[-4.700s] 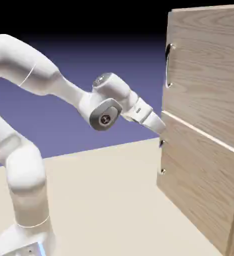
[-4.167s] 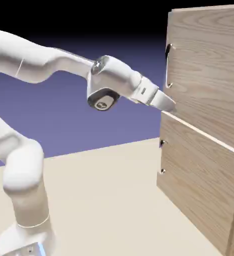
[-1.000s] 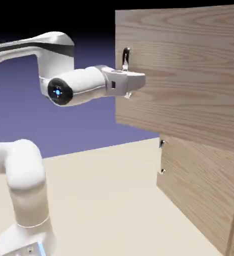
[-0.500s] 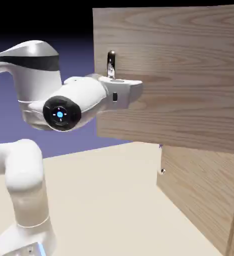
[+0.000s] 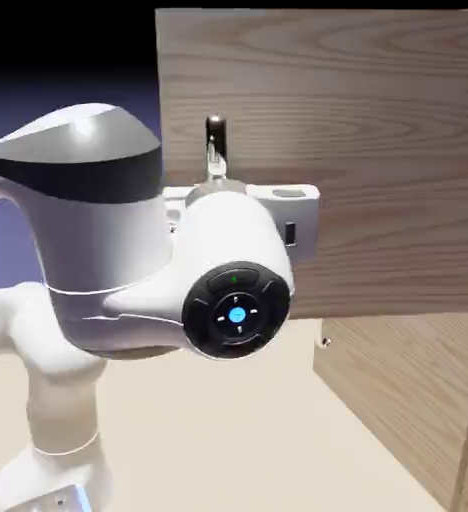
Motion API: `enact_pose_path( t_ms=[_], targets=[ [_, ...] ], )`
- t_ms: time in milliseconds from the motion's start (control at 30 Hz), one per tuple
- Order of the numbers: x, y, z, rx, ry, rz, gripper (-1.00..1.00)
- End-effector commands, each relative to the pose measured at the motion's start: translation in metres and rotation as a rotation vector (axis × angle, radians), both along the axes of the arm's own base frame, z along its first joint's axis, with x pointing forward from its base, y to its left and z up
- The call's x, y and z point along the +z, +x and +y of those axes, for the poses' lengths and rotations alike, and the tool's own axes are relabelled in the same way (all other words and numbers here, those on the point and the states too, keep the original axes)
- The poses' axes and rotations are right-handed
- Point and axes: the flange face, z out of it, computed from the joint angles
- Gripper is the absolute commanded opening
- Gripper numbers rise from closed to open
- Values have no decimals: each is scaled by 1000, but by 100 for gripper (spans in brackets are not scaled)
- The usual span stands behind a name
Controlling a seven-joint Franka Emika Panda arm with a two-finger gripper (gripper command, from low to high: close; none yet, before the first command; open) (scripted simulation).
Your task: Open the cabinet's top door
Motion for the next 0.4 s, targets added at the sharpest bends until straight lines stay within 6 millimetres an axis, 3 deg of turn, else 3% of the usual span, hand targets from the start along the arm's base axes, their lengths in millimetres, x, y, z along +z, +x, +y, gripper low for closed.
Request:
enact_pose_path(
  t_ms=[0, 367],
  targets=[
    [0, 1, -9, 20, 0, 0, -100],
    [0, 19, -87, 215, 0, 0, -100]
  ],
)
